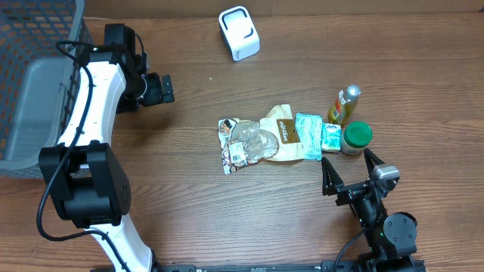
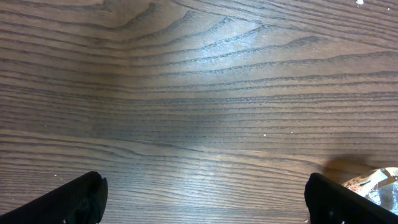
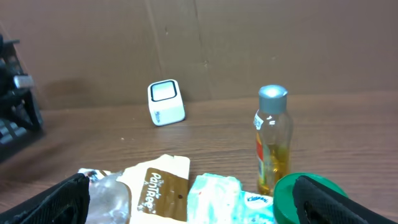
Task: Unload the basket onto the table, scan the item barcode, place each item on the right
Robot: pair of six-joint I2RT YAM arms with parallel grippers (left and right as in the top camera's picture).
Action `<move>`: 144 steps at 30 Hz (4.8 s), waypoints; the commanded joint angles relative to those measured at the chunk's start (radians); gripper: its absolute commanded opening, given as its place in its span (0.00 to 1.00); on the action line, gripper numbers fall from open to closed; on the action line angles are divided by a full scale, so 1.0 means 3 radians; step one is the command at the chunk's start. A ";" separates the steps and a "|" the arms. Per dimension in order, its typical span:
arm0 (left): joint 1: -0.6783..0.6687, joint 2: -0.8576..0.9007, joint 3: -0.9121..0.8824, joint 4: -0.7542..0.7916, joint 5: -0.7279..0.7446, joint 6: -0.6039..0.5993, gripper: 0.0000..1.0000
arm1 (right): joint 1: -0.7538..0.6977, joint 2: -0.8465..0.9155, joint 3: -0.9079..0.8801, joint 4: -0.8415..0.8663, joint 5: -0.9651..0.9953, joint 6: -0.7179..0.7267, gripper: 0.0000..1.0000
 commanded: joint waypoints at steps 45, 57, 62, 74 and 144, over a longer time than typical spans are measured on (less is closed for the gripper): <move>0.0027 -0.0020 0.0001 0.0004 -0.0022 0.0023 1.00 | -0.0010 -0.0033 -0.0034 0.0025 0.0001 -0.0431 1.00; 0.0037 -0.0031 -0.0454 0.0017 -0.0022 0.0023 1.00 | -0.0010 -0.0033 -0.0034 0.0025 0.0001 -0.0431 1.00; 0.0037 -0.0058 -0.0640 0.0015 -0.0022 0.0022 1.00 | -0.0010 -0.0033 -0.0034 0.0025 0.0001 -0.0431 1.00; 0.0037 -0.0409 -0.0668 0.0017 -0.0020 0.0022 1.00 | -0.0010 -0.0033 -0.0034 0.0025 0.0001 -0.0431 1.00; 0.0029 -0.2974 -0.5679 0.4940 -0.0173 -0.0025 1.00 | -0.0010 -0.0033 -0.0034 0.0025 0.0001 -0.0431 1.00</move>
